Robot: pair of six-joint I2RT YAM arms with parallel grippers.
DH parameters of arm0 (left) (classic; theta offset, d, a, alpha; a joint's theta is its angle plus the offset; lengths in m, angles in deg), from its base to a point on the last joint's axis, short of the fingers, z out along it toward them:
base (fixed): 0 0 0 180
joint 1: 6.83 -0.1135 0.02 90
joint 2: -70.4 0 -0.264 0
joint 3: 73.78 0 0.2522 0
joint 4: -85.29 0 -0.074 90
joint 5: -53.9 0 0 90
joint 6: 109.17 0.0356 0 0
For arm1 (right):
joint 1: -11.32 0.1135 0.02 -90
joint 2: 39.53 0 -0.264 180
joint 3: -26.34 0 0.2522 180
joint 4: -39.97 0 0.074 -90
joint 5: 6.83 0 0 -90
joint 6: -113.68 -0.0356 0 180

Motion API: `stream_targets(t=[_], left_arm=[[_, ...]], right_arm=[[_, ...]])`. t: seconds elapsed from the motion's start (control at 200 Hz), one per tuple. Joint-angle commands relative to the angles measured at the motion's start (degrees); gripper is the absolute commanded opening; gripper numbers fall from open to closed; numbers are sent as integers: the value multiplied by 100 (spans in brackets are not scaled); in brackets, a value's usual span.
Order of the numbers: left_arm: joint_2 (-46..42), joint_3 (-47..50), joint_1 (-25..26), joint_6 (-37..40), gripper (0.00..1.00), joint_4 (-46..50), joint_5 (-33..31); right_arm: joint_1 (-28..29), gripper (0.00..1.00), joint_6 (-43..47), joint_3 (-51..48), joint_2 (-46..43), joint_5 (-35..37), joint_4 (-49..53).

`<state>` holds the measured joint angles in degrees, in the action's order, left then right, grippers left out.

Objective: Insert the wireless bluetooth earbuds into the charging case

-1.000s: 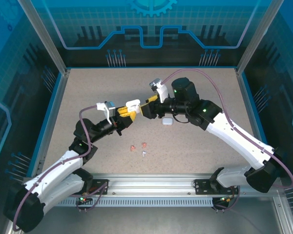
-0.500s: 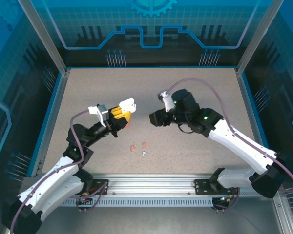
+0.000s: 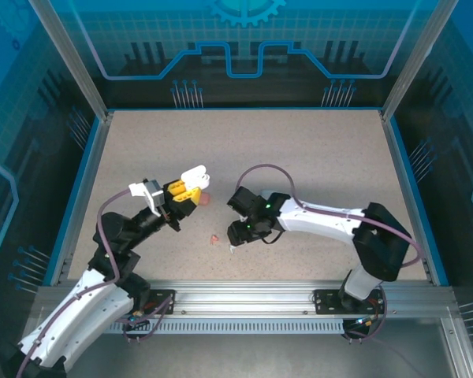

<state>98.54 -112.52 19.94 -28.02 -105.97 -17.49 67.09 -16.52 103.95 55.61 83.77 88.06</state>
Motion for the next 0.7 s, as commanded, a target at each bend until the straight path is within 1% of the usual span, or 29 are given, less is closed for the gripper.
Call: stream_targets(t=[0.0,0.29,0.695], left_arm=[[-206,-175,38,88,0,284,-147],[-384,-100,39,58,0,408,-97],[-413,-35,39,95,0,407,-2]], right_arm=[[96,55,-591,290,271,-297,220],[148,55,-1099,547,833,-555,312],[193,52,-1341,783,1225,-575,407]])
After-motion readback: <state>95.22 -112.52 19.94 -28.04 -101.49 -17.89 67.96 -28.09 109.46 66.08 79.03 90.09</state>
